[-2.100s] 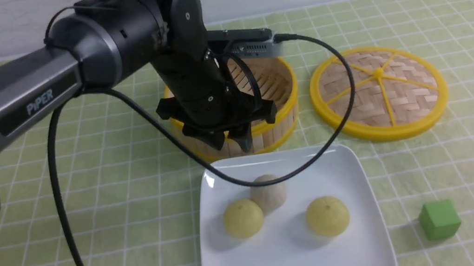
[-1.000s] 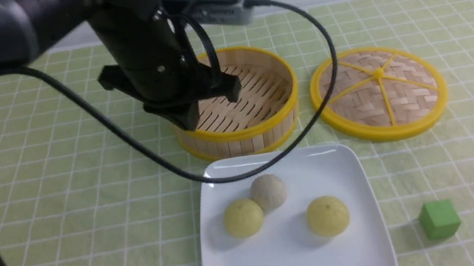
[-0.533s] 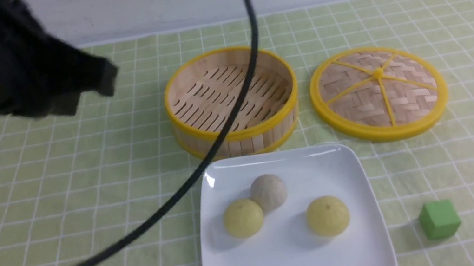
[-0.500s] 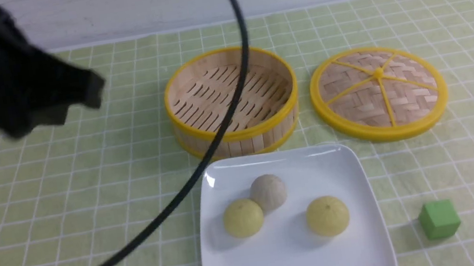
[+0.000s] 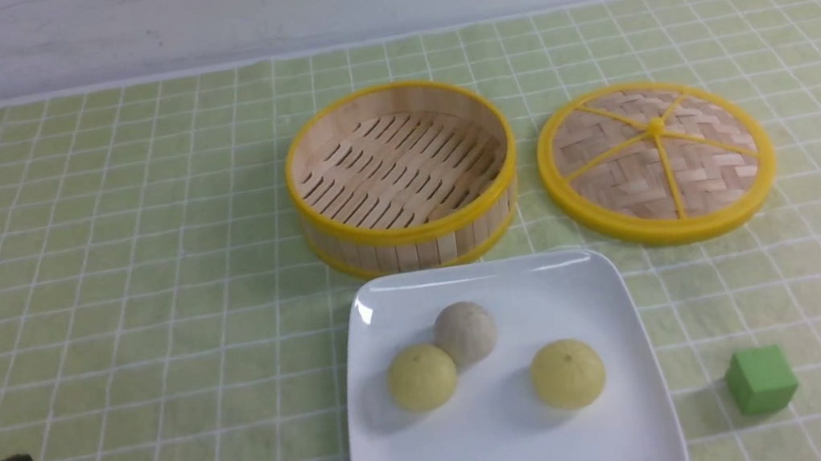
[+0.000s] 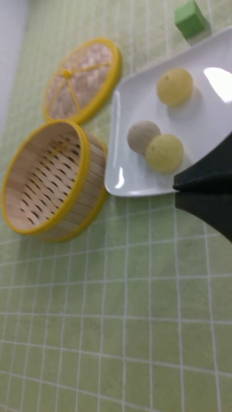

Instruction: Put the steamed buns into the plate on the green tablecloth.

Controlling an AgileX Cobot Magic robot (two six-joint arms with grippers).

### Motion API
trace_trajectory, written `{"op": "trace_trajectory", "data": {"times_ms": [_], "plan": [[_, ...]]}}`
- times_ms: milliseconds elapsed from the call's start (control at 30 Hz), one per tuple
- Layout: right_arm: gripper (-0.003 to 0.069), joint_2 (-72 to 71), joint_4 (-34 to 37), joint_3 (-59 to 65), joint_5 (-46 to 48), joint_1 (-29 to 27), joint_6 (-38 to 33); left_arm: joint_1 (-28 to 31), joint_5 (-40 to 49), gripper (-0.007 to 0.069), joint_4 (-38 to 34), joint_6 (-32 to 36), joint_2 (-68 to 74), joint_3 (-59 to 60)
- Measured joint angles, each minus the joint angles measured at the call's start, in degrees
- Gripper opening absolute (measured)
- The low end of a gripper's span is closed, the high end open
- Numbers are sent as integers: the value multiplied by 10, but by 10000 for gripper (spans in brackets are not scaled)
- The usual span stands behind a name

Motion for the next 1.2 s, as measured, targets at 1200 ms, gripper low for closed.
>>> {"op": "trace_trajectory", "data": {"times_ms": [1200], "plan": [[87,0,0,0,0,0,0,305,-96,28,-77,256,-137,238]]}}
